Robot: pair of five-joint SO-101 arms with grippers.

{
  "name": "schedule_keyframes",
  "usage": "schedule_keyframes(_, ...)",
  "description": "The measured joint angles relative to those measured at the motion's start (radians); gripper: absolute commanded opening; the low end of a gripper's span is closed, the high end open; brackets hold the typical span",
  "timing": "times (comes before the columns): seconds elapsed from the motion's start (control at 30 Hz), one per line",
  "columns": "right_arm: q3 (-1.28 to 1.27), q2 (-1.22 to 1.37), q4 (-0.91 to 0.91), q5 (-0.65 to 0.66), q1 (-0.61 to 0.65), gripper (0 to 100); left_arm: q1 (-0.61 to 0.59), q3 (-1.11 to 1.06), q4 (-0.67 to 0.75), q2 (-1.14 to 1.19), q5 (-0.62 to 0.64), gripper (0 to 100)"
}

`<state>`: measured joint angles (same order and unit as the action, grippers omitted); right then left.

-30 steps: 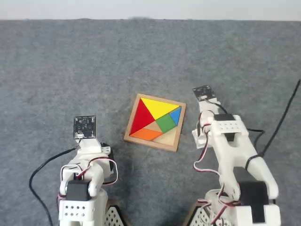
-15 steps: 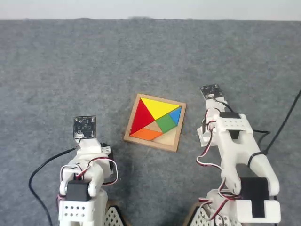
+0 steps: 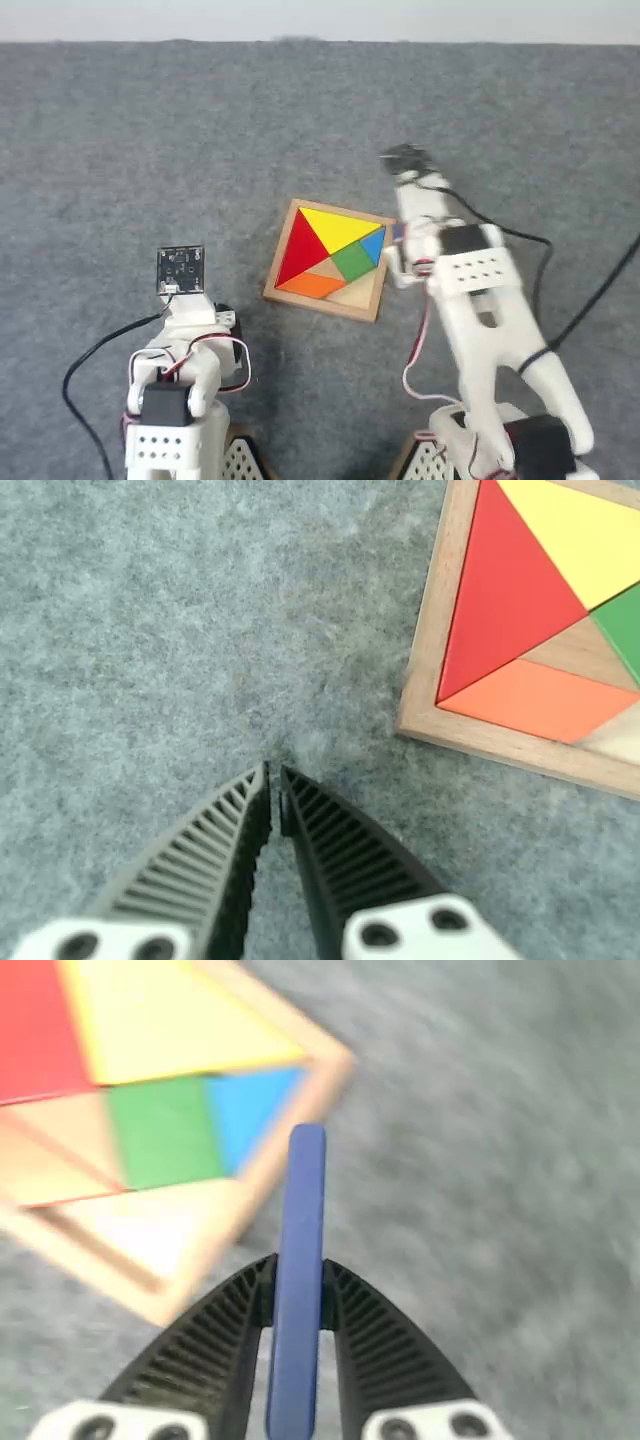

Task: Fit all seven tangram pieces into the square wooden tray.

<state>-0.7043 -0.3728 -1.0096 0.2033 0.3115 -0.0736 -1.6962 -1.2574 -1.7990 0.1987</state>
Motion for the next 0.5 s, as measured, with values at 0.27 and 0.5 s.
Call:
schedule_keyframes(0.27,0.117,0.252,0.020,-0.048,0.103,0.7,0.000,0.000,0.000,0.000,0.000,1)
schedule_keyframes(0.5,0.169,0.388,0.021,-0.054,0.124,1.0,0.000,0.000,0.000,0.000,0.000,1)
